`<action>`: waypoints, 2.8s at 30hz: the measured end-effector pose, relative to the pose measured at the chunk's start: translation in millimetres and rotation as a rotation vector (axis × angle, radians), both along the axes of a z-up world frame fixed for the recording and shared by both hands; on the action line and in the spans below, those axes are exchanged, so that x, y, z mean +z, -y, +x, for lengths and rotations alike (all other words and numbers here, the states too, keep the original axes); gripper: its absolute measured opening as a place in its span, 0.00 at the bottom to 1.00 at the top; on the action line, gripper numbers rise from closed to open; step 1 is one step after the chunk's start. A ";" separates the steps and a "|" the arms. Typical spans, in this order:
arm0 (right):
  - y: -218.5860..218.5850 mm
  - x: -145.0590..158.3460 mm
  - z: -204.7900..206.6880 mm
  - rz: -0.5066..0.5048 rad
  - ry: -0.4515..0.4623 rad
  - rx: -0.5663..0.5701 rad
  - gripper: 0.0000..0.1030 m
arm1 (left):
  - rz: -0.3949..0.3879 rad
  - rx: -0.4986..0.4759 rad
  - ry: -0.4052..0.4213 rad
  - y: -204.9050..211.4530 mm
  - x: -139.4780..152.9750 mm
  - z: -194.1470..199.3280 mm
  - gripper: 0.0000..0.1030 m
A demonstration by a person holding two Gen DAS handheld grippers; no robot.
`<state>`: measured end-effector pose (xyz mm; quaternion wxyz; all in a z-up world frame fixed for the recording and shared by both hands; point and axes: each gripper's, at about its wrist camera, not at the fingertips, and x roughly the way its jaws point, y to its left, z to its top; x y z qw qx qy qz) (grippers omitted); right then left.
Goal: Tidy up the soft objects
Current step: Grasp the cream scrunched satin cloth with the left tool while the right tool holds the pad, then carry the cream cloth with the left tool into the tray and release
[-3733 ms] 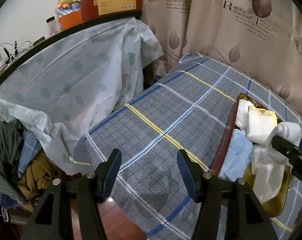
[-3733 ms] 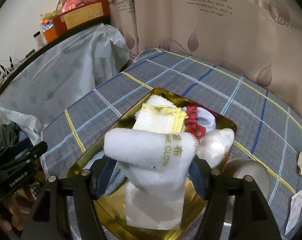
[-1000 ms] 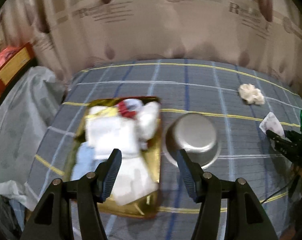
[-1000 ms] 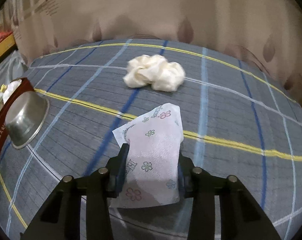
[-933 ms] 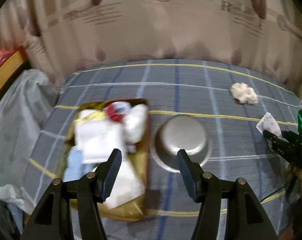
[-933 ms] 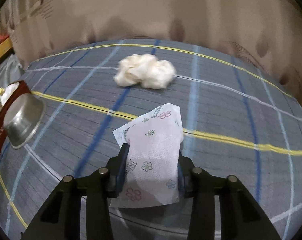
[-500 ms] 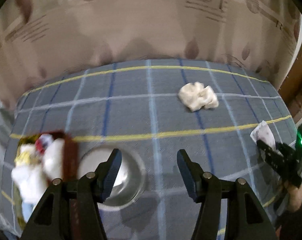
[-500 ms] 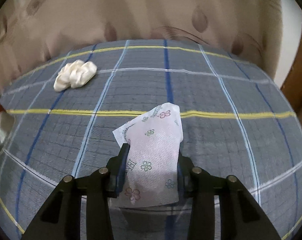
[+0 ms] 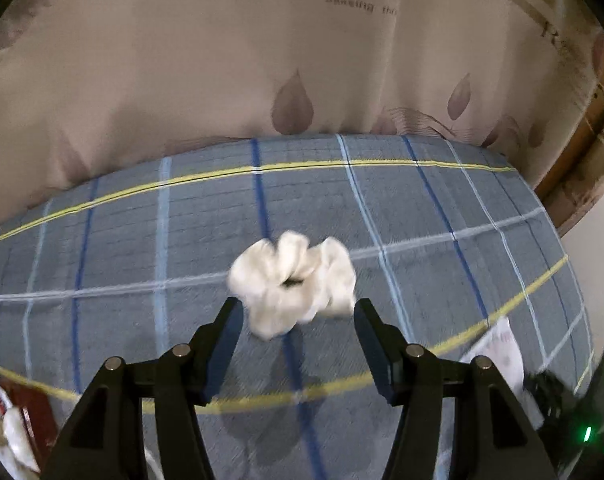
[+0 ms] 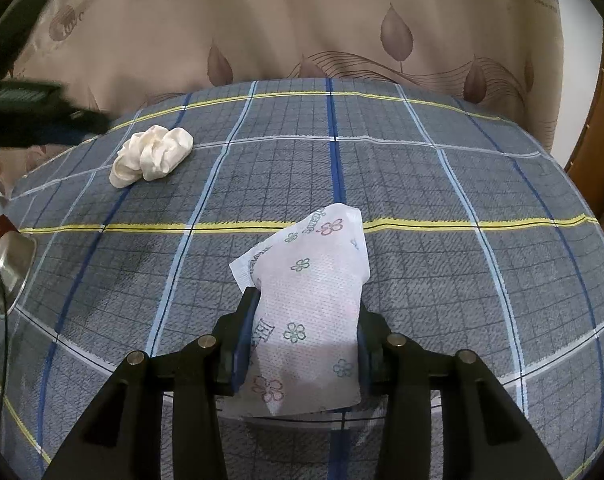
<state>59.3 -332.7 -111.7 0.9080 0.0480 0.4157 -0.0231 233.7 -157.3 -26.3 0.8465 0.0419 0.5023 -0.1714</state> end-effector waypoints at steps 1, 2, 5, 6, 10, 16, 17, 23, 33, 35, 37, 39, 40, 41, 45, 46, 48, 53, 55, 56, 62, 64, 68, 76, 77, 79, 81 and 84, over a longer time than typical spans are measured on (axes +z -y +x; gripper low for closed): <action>-0.1 -0.1 -0.1 0.000 0.000 0.000 0.39 | -0.003 0.001 -0.013 4.7 -3.1 6.4 0.57; -0.2 0.0 -0.2 0.002 0.000 0.001 0.39 | 0.003 0.005 -0.029 10.6 -7.3 14.0 0.57; 1.3 -0.2 -0.7 0.019 0.003 0.002 0.40 | 0.024 0.022 -0.057 20.2 -20.7 30.9 0.57; 1.6 -0.2 -0.8 0.023 0.004 0.002 0.40 | 0.026 0.033 -0.062 20.8 -24.6 34.6 0.57; 2.2 -0.7 -0.6 0.028 0.004 0.005 0.41 | 0.066 0.068 -0.089 19.4 -45.4 45.8 0.57; 3.0 -0.8 -0.9 0.036 0.006 0.007 0.41 | 0.087 0.062 -0.109 16.6 -67.4 48.9 0.59; 3.0 -0.9 -1.0 0.036 0.006 0.007 0.41 | 0.083 0.063 -0.095 17.0 -66.3 46.7 0.59; 3.2 -1.2 -1.0 0.035 0.006 0.007 0.41 | 0.073 0.059 -0.100 17.6 -64.0 39.0 0.27; 1.1 -1.5 -0.7 0.014 0.001 0.007 0.42 | 0.069 0.050 -0.097 10.0 -47.0 7.8 0.15; -0.5 -1.7 0.4 0.002 -0.002 0.010 0.44 | 0.063 0.037 -0.093 6.7 -39.7 -5.5 0.15; -3.3 -1.9 1.1 -0.012 -0.007 0.018 0.46 | 0.047 0.030 -0.100 1.2 -33.1 -17.8 0.15; -5.8 -2.0 1.7 -0.029 -0.010 0.019 0.46 | 0.051 0.023 -0.108 -2.6 -28.3 -28.6 0.15; -6.8 -2.1 1.8 -0.036 -0.012 0.019 0.46 | 0.050 0.024 -0.109 -5.5 -25.7 -34.0 0.15; -7.2 -2.1 1.9 -0.040 -0.012 0.019 0.46 | 0.038 0.022 -0.114 -11.3 -21.9 -42.3 0.14; -8.3 -1.8 1.7 -0.048 -0.013 0.019 0.46 | 0.030 0.008 -0.108 -23.7 -12.6 -64.3 0.13; -8.7 -1.6 1.7 -0.051 -0.013 0.019 0.46 | 0.032 0.000 -0.102 -26.9 -10.2 -69.7 0.13; -9.9 -1.4 1.6 -0.059 -0.014 0.019 0.46 | 0.039 -0.005 -0.090 -33.2 -7.1 -80.2 0.13; -10.6 -1.0 2.1 -0.063 -0.014 0.019 0.46 | 0.015 -0.016 -0.104 -44.6 -4.4 -97.3 0.09; -10.7 -0.9 2.0 -0.065 -0.015 0.018 0.46 | 0.002 -0.023 -0.108 -47.7 -1.6 -103.4 0.09; -10.9 -0.7 2.0 -0.067 -0.015 0.019 0.46 | -0.006 -0.029 -0.112 -49.2 -0.9 -105.5 0.08; -11.3 -0.6 1.9 -0.068 -0.015 0.018 0.46 | -0.019 -0.039 -0.120 -55.5 6.6 -115.0 0.05; -11.4 -0.6 1.8 -0.068 -0.015 0.018 0.46 | -0.023 -0.039 -0.117 -57.1 8.4 -116.5 0.05; -11.3 -0.8 1.8 -0.068 -0.015 0.018 0.46 | -0.038 -0.034 -0.128 -59.6 9.4 -117.2 0.04; -11.5 -1.1 1.8 -0.068 -0.014 0.018 0.46 | 0.060 -0.062 -0.131 -50.5 -20.0 -130.2 0.10; -11.6 -1.1 1.8 -0.067 -0.014 0.018 0.46 | 0.081 -0.065 -0.139 -49.4 -25.3 -130.4 0.17; -11.7 -1.1 1.8 -0.068 -0.014 0.017 0.46 | 0.100 -0.056 -0.145 -50.0 -32.7 -130.7 0.41; -11.7 -1.1 1.8 -0.068 -0.014 0.017 0.46 | 0.089 -0.055 -0.150 -52.4 -37.7 -130.9 0.51; -11.8 -1.1 1.9 -0.068 -0.014 0.017 0.46 | 0.079 -0.062 -0.154 -53.8 -43.1 -131.6 0.53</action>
